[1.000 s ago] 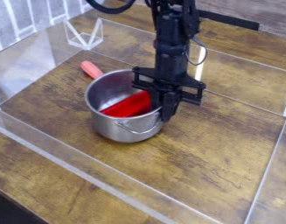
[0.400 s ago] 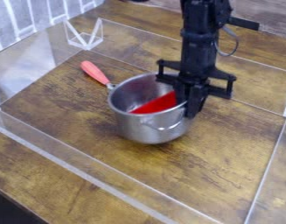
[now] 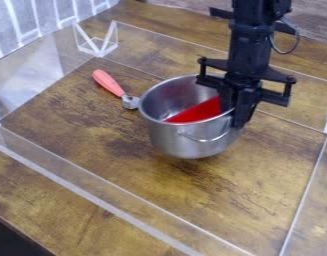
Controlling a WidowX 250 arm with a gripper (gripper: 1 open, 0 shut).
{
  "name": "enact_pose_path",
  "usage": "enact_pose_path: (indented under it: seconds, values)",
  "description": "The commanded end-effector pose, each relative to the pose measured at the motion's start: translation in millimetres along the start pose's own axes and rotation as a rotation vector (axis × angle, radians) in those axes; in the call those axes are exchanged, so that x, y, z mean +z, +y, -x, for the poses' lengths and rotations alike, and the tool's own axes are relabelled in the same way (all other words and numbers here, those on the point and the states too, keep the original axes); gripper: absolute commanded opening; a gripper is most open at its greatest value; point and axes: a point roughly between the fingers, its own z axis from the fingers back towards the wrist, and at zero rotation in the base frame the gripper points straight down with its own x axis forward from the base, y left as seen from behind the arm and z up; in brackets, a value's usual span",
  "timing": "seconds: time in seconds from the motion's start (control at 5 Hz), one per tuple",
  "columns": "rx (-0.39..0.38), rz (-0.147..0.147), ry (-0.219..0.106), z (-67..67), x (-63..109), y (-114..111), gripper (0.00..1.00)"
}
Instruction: Remove the red object from the silver pot and put it on the table
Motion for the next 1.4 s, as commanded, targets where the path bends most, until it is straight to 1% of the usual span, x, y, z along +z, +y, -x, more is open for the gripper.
enact_pose_path:
  seconds: [0.0, 0.2, 0.4, 0.6, 0.8, 1.2]
  values:
    - [-0.031, 0.022, -0.097, -3.0, 30.1, -16, 0.00]
    - [-0.040, 0.014, -0.098, -3.7, 21.4, -21, 0.00]
    - [-0.042, 0.012, -0.089, -6.0, 13.6, -24, 0.00]
    - [-0.078, 0.014, -0.083, -8.9, 8.4, -31, 0.00]
    - [-0.110, 0.016, -0.076, -10.8, 4.1, -33, 0.00]
    - [-0.166, 0.042, -0.056, -11.6, -8.1, -22, 0.00]
